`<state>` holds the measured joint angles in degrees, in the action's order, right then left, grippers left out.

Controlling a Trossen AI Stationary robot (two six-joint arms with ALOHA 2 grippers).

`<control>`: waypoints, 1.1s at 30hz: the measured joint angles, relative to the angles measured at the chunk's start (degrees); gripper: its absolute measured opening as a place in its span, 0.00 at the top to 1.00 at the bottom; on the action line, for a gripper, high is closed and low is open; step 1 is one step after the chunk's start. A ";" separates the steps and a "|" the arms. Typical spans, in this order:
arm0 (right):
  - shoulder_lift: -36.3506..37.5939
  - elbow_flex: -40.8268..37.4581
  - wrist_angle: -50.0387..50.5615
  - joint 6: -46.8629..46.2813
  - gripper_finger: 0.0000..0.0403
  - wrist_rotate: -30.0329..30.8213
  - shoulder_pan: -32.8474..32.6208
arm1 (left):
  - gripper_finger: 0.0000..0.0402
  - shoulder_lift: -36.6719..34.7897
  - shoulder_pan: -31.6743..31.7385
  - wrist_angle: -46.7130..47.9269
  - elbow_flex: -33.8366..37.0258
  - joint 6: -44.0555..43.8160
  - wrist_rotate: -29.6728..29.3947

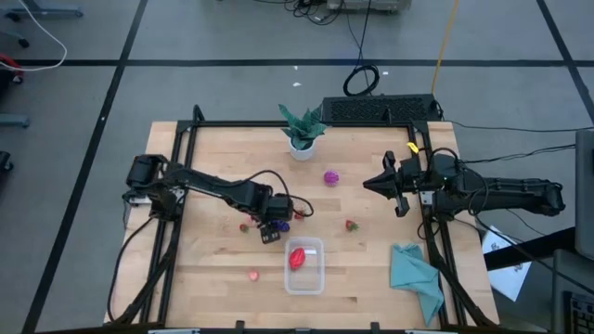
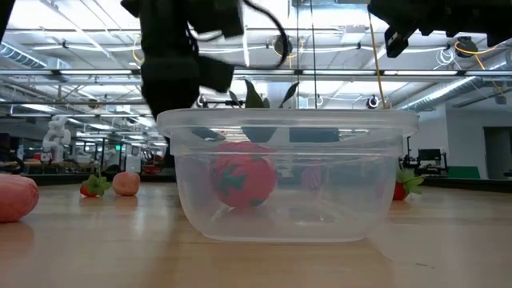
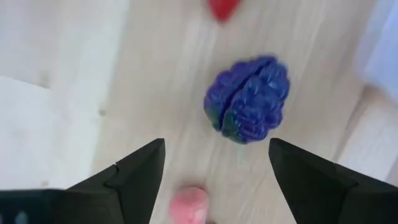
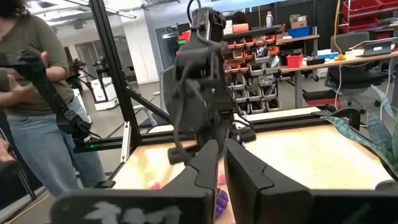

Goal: Pick and placing Produce into tupperware
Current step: Put the purple grapes into the transparent container

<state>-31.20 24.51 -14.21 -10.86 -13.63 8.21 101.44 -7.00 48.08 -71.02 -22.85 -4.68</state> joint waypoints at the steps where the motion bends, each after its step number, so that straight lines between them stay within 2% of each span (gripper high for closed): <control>1: -0.18 0.00 -0.40 -0.01 0.96 0.02 0.00 | 0.27 -0.99 -0.22 -0.33 0.00 -0.17 -0.58; 7: -0.51 0.02 -1.38 -0.02 0.96 0.00 0.02 | 0.27 -5.15 -1.49 -1.65 -0.02 -2.05 -4.51; 20: -0.50 0.02 -1.45 -0.57 0.96 0.00 0.02 | 0.27 -5.01 -1.58 -1.89 -0.02 -3.15 -4.79; 33: -0.50 0.02 -1.47 -0.65 0.96 0.00 0.02 | 0.27 -5.01 -1.72 -6.04 0.00 3.42 -4.92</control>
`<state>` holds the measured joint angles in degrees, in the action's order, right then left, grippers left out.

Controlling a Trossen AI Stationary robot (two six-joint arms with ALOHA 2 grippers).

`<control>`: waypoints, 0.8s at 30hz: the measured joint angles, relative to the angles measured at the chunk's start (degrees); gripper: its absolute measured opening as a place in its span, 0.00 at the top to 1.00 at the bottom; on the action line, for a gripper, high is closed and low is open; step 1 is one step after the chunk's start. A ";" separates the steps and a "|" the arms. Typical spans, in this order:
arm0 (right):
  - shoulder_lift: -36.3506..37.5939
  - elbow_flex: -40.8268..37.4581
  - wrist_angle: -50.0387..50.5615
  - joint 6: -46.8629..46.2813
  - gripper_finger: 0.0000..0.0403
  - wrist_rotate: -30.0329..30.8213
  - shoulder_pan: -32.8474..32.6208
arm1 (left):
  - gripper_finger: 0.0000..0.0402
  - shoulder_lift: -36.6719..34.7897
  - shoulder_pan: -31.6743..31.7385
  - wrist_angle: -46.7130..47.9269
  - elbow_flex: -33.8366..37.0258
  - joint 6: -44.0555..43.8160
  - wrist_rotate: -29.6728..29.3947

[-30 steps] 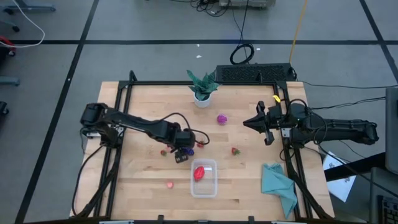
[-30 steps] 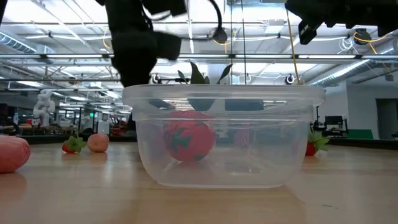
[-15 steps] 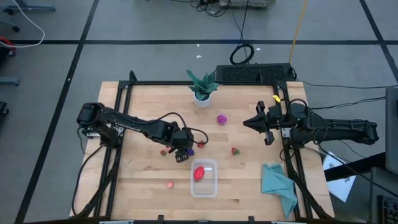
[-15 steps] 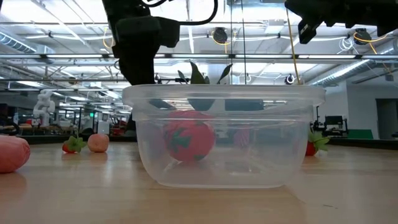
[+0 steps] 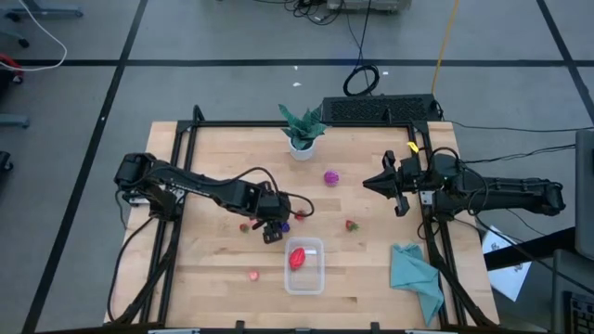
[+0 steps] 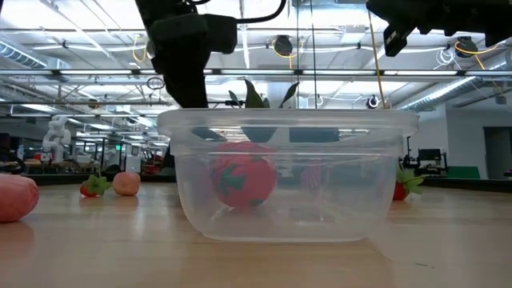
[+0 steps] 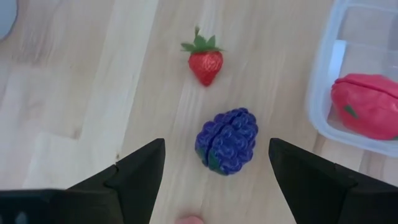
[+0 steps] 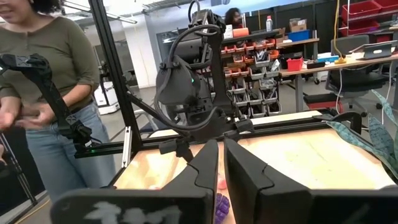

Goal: Pick and placing Produce into tupperware
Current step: Put the purple grapes into the transparent container

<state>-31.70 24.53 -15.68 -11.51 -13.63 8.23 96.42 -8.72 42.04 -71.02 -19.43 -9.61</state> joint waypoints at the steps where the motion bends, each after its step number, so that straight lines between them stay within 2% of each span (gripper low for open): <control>1: 0.00 0.00 0.00 0.00 0.96 0.00 0.00 | 0.27 0.00 0.01 -0.20 0.00 0.72 -0.03; 14: 0.00 -0.02 0.02 -0.02 0.96 0.00 -0.02 | 0.27 0.00 0.29 -0.35 0.00 9.41 -1.50; 24: 0.00 -0.02 0.06 -0.06 0.96 0.00 -0.02 | 0.27 0.00 1.23 -0.30 0.00 12.34 2.77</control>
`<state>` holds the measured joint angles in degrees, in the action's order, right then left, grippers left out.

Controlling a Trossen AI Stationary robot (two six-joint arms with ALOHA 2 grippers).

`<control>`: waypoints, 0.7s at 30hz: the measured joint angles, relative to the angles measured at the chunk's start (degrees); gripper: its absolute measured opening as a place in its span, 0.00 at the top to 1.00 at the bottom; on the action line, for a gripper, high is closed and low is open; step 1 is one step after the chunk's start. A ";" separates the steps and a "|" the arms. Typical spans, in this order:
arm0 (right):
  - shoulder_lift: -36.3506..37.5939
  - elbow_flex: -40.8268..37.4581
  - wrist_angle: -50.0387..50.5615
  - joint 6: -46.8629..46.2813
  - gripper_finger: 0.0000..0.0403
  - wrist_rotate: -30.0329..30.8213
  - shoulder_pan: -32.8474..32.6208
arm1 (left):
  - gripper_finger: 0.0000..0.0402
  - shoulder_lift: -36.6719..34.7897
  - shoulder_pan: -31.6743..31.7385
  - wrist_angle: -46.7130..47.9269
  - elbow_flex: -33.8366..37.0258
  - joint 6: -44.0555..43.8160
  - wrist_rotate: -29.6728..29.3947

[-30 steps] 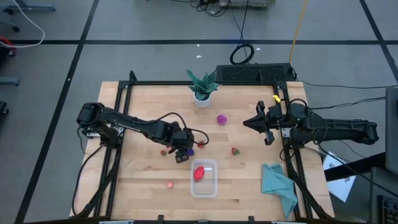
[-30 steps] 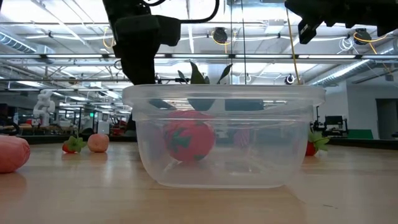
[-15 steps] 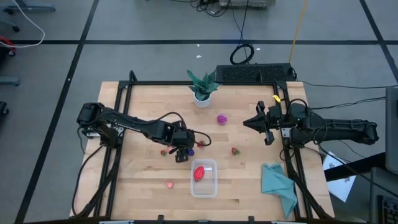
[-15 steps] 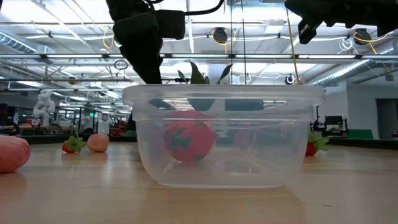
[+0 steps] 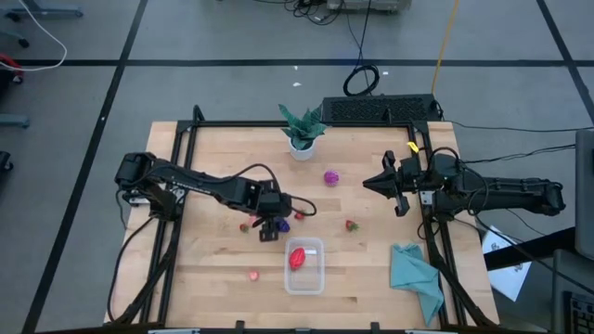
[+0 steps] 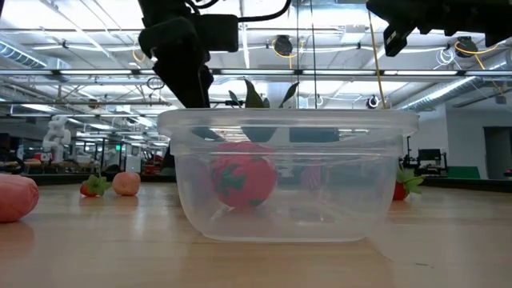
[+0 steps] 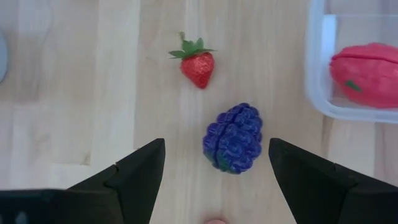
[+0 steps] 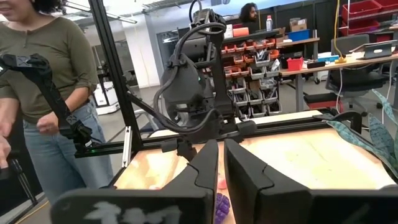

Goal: Pick and placing Produce into tupperware
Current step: Put the purple grapes into the transparent container

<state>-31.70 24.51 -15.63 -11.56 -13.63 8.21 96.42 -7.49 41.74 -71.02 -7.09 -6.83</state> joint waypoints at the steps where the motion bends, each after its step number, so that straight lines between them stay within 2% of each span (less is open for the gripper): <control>1: 0.00 0.00 0.00 -0.27 0.96 -0.02 0.00 | 0.27 0.02 -0.17 -0.01 0.00 0.10 0.54; 7: 0.01 0.00 0.01 -4.22 0.96 -0.04 0.00 | 0.27 0.04 -1.59 -0.02 0.02 0.62 0.99; 21: 0.00 0.00 0.05 -4.29 0.96 -0.17 -0.09 | 0.27 1.50 -3.16 -1.54 0.04 2.07 2.18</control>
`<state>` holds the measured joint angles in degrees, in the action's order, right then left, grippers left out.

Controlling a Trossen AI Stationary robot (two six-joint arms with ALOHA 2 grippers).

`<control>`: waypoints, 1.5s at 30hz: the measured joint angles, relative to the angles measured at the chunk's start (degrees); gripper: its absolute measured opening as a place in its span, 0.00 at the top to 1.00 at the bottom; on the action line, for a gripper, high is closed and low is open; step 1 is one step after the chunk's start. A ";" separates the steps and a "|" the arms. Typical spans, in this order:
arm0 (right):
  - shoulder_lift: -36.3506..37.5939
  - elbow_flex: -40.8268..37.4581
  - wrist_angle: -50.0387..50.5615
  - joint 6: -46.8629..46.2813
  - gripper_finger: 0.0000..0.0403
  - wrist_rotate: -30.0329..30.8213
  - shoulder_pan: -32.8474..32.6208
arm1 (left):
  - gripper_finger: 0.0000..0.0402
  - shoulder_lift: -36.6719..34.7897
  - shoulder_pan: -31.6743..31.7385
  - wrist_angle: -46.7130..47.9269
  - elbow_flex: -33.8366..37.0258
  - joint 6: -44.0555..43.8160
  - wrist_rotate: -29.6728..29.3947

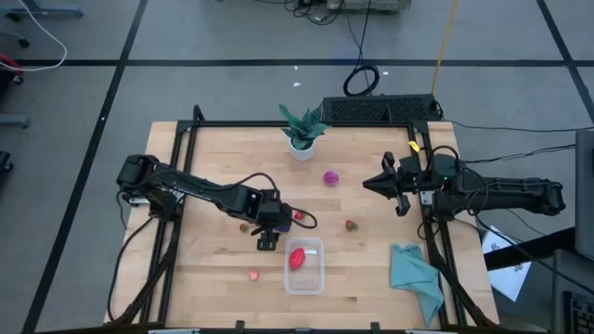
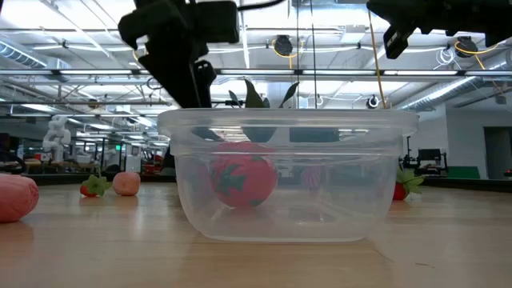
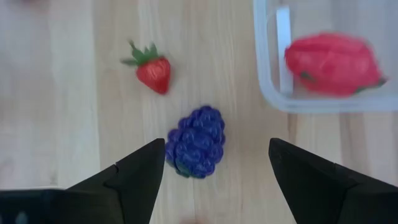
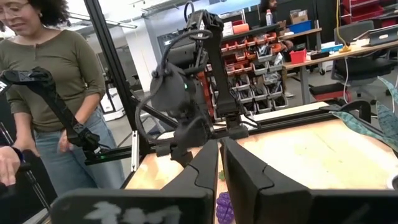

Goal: Pick and placing Produce into tupperware
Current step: Put the purple grapes into the transparent container

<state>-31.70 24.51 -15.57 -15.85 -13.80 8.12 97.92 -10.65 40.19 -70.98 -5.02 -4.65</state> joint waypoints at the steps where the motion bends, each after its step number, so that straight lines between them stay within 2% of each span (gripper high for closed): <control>1: 0.01 0.00 0.02 0.01 0.96 0.00 0.00 | 0.27 0.68 0.00 0.05 0.02 0.14 0.61; 7: 0.02 -0.02 0.39 0.00 0.96 -0.02 0.00 | 0.27 4.17 0.44 0.32 0.02 2.40 1.64; 25: 0.02 -0.02 1.48 0.00 0.96 -0.04 0.00 | 0.27 4.25 2.49 0.12 0.06 5.76 3.74; 45: 0.01 -0.02 2.19 0.00 0.96 -0.04 0.00 | 0.27 4.23 4.26 -4.12 3.80 9.68 5.07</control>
<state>-31.69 24.49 -13.39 -15.86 -13.85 8.12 102.15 -6.39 36.07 -67.18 4.67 0.43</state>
